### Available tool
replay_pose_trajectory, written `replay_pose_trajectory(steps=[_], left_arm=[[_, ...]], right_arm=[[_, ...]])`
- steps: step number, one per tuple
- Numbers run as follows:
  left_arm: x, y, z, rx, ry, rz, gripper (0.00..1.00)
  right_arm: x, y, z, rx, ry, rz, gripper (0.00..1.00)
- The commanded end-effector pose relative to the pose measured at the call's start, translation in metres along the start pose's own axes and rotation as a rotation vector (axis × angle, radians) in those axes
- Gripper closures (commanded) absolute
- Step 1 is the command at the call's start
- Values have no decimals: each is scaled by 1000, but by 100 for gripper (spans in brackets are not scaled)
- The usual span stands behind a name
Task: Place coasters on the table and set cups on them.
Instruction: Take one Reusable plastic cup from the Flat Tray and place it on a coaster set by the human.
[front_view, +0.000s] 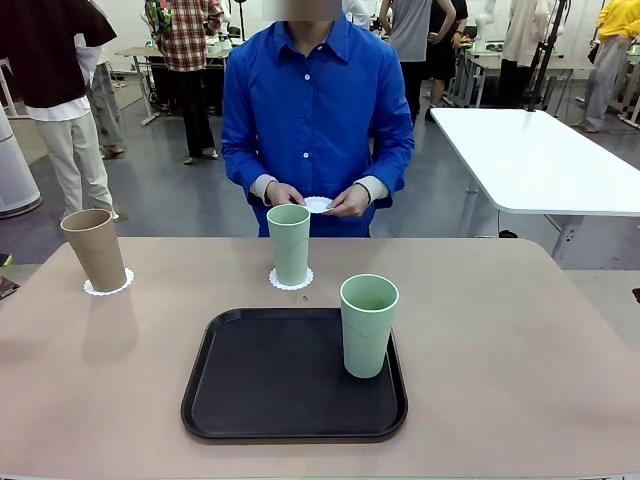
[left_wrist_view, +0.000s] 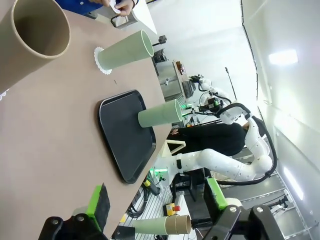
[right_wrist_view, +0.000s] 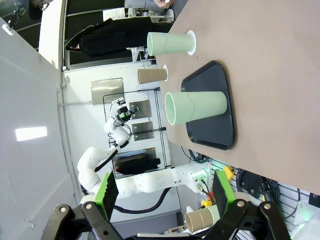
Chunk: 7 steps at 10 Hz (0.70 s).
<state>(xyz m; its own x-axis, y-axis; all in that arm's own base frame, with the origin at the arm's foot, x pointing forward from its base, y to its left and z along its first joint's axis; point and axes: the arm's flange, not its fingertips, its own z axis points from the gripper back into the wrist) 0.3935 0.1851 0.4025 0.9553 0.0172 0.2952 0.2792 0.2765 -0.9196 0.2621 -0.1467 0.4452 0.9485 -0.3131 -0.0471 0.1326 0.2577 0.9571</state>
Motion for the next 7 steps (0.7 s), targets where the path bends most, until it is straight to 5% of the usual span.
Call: replay_pose_trajectory(steps=[1, 7], left_arm=[[1, -2, 3, -8, 2, -5, 0], [1, -2, 3, -8, 2, -5, 0]], right_arm=[[0, 1, -1, 21, -2, 8, 0], [0, 1, -1, 21, -2, 8, 0]])
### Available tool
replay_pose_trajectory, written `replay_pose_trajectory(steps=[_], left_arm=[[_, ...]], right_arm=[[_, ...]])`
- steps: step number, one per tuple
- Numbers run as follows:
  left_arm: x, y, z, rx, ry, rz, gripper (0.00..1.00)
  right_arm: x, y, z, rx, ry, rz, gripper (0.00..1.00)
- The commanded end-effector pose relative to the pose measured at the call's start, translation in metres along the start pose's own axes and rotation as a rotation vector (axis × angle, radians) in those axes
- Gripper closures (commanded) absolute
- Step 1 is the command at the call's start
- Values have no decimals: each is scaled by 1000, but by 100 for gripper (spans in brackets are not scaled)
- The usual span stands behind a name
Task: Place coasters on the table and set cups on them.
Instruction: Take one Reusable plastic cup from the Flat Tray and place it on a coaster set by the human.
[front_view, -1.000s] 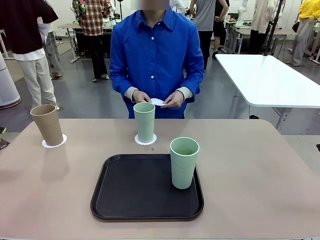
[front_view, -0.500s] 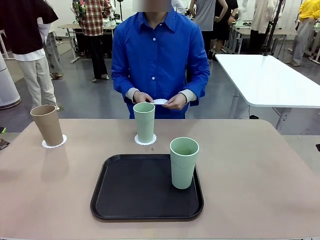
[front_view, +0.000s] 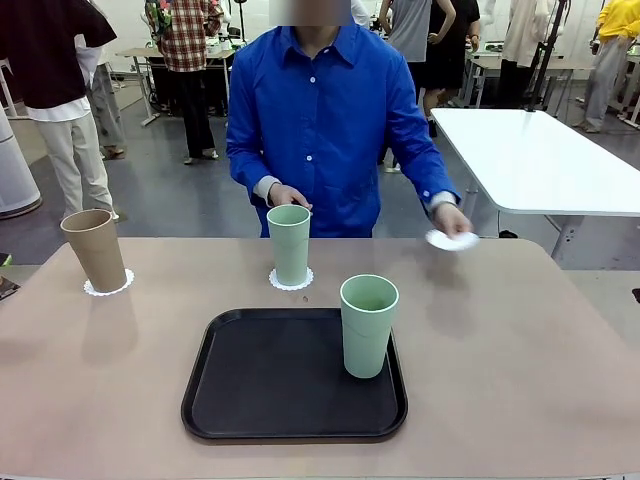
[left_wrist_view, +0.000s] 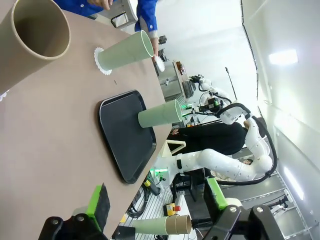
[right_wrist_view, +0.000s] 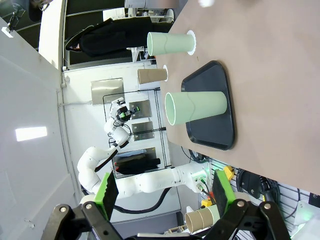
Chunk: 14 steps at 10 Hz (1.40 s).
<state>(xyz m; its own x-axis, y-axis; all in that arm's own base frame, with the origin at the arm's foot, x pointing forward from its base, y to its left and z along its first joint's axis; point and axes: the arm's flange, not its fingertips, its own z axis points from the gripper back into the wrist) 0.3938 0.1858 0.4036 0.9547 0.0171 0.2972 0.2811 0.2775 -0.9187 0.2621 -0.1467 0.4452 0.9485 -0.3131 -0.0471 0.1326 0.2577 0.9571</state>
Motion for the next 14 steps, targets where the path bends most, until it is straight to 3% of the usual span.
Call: replay_pose_trajectory(steps=[1, 14], left_arm=[[1, -1, 2, -9, 3, -3, 0], [1, -1, 2, -9, 3, -3, 0]], right_arm=[[0, 1, -1, 21, -2, 8, 0], [0, 1, -1, 21, -2, 8, 0]])
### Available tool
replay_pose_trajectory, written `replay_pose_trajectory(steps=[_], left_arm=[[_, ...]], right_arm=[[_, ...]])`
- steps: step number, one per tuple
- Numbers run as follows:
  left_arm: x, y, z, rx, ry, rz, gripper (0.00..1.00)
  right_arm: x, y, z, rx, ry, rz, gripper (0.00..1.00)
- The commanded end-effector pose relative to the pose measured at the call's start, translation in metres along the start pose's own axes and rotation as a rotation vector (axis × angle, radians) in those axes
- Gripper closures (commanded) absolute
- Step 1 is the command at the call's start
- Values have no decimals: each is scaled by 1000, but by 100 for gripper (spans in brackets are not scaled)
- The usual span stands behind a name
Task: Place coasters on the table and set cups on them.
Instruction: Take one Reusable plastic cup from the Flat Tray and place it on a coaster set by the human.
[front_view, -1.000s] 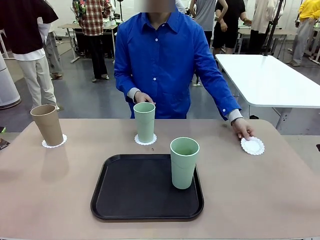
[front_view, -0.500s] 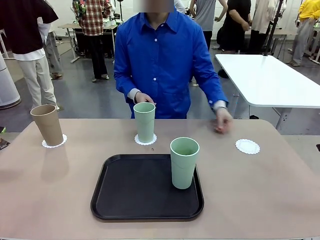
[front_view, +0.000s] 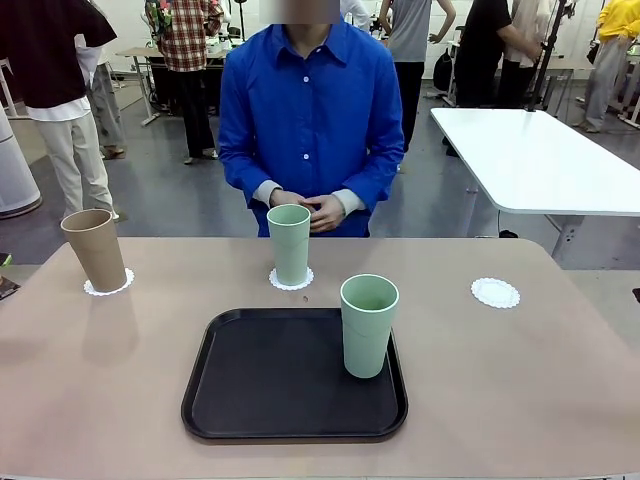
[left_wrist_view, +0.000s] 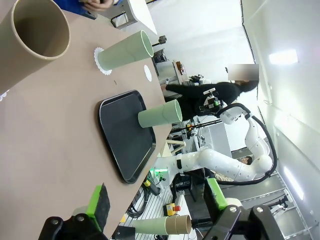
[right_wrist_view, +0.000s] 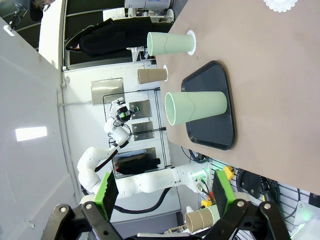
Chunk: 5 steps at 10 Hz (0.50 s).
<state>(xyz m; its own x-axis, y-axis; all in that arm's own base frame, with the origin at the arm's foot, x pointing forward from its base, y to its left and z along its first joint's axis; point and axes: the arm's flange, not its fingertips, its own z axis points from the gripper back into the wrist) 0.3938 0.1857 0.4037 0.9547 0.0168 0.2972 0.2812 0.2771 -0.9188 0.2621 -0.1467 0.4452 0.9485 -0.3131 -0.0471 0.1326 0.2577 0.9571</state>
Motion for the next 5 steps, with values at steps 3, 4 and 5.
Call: replay_pose_trajectory(steps=[3, 4, 5], left_arm=[[1, -1, 2, -8, 2, -3, 0], [1, -1, 2, -8, 2, -3, 0], [1, -1, 2, -8, 2, -3, 0]], right_arm=[[0, 1, -1, 21, -2, 8, 0], [0, 0, 0, 0, 0, 0, 0], [17, 23, -12, -94, 156, 197, 0]])
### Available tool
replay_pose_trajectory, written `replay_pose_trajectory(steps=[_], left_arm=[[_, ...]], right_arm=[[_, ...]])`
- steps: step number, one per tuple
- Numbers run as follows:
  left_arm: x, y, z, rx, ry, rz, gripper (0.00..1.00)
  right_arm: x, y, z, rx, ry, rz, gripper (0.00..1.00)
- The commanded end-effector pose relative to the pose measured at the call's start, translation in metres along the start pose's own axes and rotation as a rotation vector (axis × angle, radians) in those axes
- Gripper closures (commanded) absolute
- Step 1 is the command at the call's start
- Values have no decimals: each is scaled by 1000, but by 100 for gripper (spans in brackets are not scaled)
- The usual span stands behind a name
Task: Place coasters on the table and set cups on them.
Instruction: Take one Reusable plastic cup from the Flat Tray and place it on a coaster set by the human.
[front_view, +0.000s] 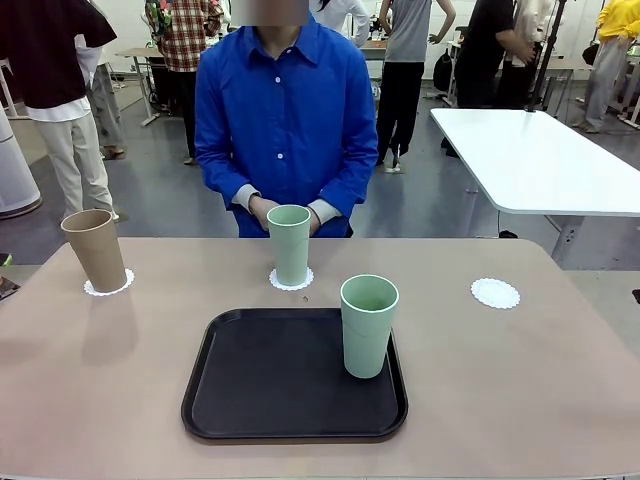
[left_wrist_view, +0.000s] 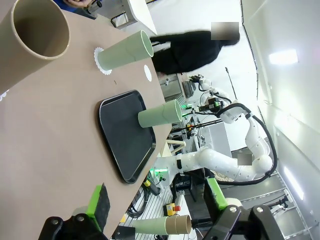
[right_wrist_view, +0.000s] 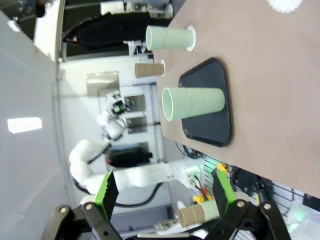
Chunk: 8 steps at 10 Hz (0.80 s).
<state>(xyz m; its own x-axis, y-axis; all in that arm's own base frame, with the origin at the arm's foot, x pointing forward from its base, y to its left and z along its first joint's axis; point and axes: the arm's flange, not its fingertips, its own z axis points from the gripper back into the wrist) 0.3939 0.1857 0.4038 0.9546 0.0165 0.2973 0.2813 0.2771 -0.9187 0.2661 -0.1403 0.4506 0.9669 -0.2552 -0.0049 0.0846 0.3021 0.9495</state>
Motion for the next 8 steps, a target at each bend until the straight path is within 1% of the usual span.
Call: replay_pose_trajectory(steps=[1, 2, 3, 4, 5, 6, 8], left_arm=[[1, -1, 2, -8, 2, -3, 0], [1, -1, 2, -8, 2, -3, 0], [1, -1, 2, -8, 2, -3, 0], [1, -1, 2, -8, 2, -3, 0], [1, -1, 2, -8, 2, -3, 0], [1, -1, 2, -8, 2, -3, 0], [1, -1, 2, -8, 2, -3, 0]], right_arm=[[37, 33, -16, -183, 174, 264, 0], [55, 50, -31, -252, 192, 328, 0], [69, 71, -53, -356, 203, 392, 0], [75, 87, -76, -485, 271, 462, 0], [77, 101, -98, -639, 277, 509, 0], [77, 114, -121, -710, 298, 563, 0], [70, 119, -171, -863, 364, 679, 0]])
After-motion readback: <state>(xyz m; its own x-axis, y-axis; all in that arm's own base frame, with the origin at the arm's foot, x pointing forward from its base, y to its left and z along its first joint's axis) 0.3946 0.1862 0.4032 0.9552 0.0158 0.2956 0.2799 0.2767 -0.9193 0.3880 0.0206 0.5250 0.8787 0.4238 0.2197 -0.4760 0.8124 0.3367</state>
